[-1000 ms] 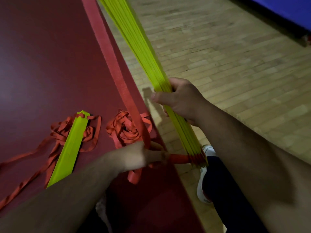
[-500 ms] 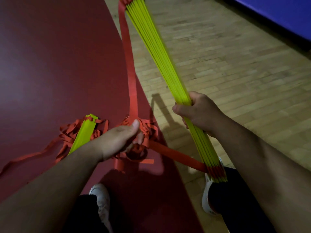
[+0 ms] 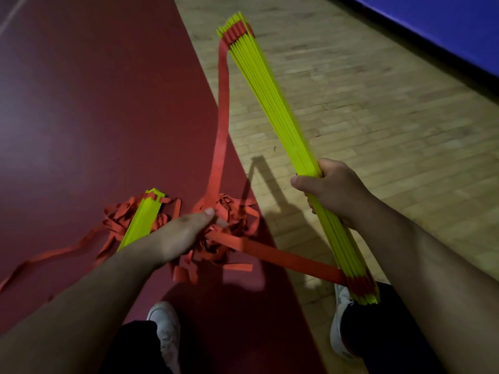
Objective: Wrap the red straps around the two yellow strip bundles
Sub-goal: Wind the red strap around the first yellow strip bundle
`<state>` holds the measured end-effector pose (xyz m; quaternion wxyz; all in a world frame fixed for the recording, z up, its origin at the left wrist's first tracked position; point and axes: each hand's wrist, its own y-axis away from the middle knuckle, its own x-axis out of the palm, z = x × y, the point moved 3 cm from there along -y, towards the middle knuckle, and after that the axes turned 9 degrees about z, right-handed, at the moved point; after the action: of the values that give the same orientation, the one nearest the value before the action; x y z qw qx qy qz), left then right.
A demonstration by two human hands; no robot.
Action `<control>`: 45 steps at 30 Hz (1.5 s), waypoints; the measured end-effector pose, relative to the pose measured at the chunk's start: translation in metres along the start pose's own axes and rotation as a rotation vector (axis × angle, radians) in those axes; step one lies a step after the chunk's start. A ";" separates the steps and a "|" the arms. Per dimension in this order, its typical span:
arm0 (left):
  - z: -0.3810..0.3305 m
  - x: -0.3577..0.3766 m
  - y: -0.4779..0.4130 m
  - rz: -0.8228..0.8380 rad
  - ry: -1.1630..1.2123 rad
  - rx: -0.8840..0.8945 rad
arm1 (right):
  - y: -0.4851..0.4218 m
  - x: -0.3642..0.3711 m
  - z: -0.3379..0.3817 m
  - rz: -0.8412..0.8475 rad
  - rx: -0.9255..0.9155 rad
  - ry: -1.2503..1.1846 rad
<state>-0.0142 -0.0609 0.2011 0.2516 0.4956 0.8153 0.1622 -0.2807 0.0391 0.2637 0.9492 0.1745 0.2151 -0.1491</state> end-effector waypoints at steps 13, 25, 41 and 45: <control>0.016 -0.021 -0.014 -0.103 -0.849 -0.146 | -0.003 -0.003 -0.007 -0.074 0.006 0.089; 0.016 0.005 -0.012 0.024 -0.364 0.165 | 0.002 -0.003 -0.002 0.010 -0.022 -0.045; 0.003 0.011 -0.011 0.139 0.024 0.183 | -0.001 -0.003 -0.005 0.059 -0.011 -0.194; -0.014 0.005 -0.002 0.106 0.144 0.232 | 0.001 0.001 -0.004 0.106 0.004 -0.294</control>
<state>-0.0261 -0.0576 0.2105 0.1244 0.5509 0.8172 0.1150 -0.2810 0.0410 0.2601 0.9767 0.1640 0.0638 -0.1230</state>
